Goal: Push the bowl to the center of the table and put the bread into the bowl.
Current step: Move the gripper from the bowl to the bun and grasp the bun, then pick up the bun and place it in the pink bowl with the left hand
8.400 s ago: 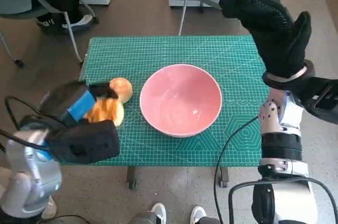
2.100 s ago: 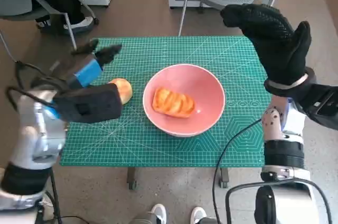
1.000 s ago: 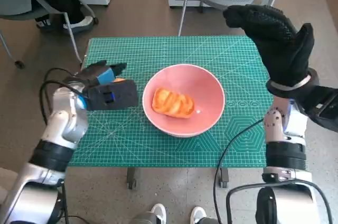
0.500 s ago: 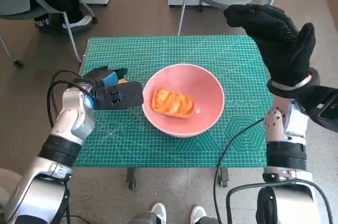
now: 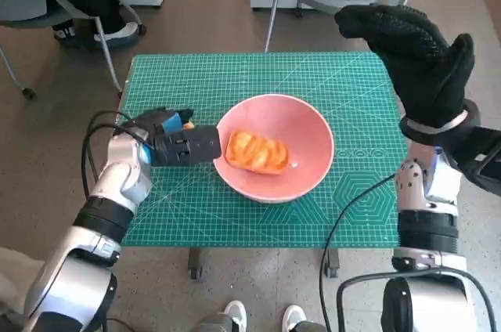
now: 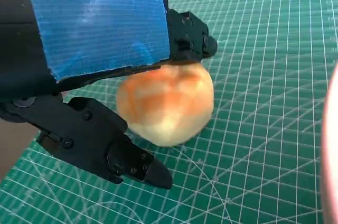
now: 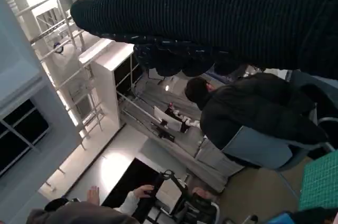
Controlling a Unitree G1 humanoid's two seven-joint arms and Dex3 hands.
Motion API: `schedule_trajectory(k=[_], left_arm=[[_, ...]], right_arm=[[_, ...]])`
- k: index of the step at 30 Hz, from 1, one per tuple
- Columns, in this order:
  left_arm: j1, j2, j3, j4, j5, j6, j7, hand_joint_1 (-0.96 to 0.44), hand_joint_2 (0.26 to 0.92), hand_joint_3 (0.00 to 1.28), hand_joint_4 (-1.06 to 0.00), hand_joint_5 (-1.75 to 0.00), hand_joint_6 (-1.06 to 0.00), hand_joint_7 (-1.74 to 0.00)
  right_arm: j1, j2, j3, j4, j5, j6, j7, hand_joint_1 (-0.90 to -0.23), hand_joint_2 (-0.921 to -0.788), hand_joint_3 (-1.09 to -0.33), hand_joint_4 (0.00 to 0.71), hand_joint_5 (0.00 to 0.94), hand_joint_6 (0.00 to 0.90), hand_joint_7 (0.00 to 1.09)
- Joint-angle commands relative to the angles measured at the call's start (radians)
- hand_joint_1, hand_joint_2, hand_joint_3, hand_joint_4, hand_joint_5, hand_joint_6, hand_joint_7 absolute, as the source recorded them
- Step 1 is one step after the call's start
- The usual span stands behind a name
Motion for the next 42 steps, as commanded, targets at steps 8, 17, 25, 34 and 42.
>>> schedule_trajectory(k=[8,17,25,34,42], left_arm=[[-0.032,-0.008,-0.036,0.136,0.021,-0.099,0.143,0.08,0.915,0.12,-0.58,-1.16,-0.60,-0.85],[-0.055,0.007,-0.069,0.156,0.050,-0.096,0.143,0.00,0.919,0.11,-0.60,-1.35,-0.64,-1.05],[-0.048,0.037,-0.045,0.073,0.037,-0.071,0.105,0.00,0.920,0.11,-0.60,-1.38,-0.63,-1.04],[0.029,0.112,0.028,-0.180,0.008,-0.028,0.055,0.00,0.920,0.11,-0.62,-1.34,-0.62,-1.08],[0.095,0.166,0.111,-0.450,-0.015,0.052,-0.031,0.00,0.920,0.11,-0.64,-1.30,-0.59,-1.12]], right_arm=[[0.055,-0.009,-0.003,-0.049,0.005,0.041,-0.016,-0.714,-0.921,-0.816,0.319,0.004,0.415,0.01],[0.068,-0.008,-0.002,-0.077,0.000,0.056,-0.035,-0.708,-0.921,-0.816,0.330,0.007,0.424,0.01],[0.074,-0.003,0.003,-0.084,-0.004,0.054,-0.044,-0.700,-0.921,-0.817,0.336,0.008,0.424,0.01],[0.070,0.002,0.008,-0.078,-0.004,0.055,-0.049,-0.696,-0.921,-0.816,0.340,0.007,0.424,0.01],[0.064,0.005,0.009,-0.069,0.002,0.054,-0.042,-0.697,-0.921,-0.816,0.342,0.006,0.424,0.01]])
